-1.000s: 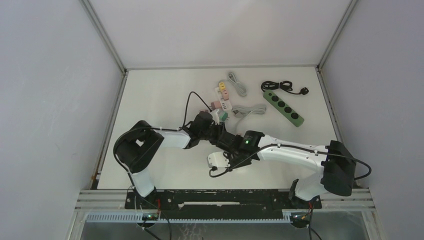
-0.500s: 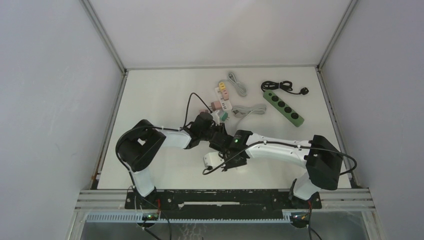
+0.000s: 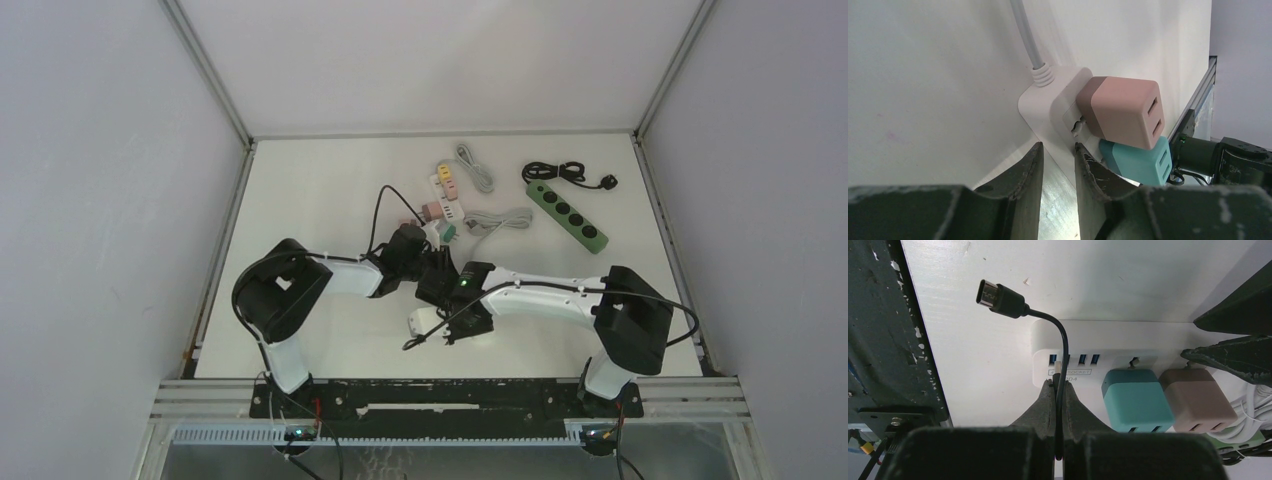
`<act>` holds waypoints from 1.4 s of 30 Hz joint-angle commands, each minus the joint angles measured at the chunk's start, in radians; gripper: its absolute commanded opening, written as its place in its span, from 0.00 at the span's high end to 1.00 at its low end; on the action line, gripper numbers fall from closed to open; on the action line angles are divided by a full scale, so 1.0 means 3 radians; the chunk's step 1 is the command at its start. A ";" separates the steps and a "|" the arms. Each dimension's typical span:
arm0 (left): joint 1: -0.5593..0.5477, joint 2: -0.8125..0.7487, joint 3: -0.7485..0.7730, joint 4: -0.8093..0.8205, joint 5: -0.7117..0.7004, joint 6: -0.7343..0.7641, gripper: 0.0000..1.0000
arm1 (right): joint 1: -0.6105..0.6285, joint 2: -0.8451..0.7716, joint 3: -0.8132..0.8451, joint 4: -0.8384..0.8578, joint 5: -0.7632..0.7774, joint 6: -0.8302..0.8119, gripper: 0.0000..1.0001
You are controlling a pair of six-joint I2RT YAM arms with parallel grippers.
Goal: Insert the plug
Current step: Insert the plug into the socket.
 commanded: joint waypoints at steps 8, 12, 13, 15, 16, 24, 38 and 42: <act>-0.0010 0.0013 0.0190 0.0066 0.0065 -0.0025 0.67 | -0.0028 0.0053 0.0072 0.0103 0.0068 0.0081 1.00; -0.0010 0.0015 0.0184 0.0064 0.0063 -0.0025 0.67 | -0.0033 0.0041 0.0038 0.0163 0.0061 0.0094 1.00; -0.0010 0.0015 0.0183 0.0066 0.0063 -0.0026 0.67 | -0.0038 0.0040 0.0029 0.0175 0.0063 0.0098 1.00; -0.0010 0.0009 0.0182 0.0067 0.0063 -0.0025 0.67 | -0.0047 0.0041 0.0027 0.0179 0.0060 0.0106 1.00; -0.0010 0.0006 0.0181 0.0067 0.0063 -0.0026 0.67 | -0.0047 0.0044 0.0025 0.0178 0.0057 0.0109 1.00; -0.0010 0.0008 0.0186 0.0064 0.0068 -0.0030 0.67 | -0.0066 0.0078 0.0015 0.0081 0.0021 0.0188 1.00; -0.0010 0.0010 0.0185 0.0067 0.0069 -0.0030 0.68 | -0.0095 0.0029 -0.0126 0.0217 0.0008 0.0217 1.00; -0.0010 0.0009 0.0184 0.0063 0.0068 -0.0038 0.68 | -0.0095 0.0037 -0.0166 0.0262 -0.0019 0.0232 1.00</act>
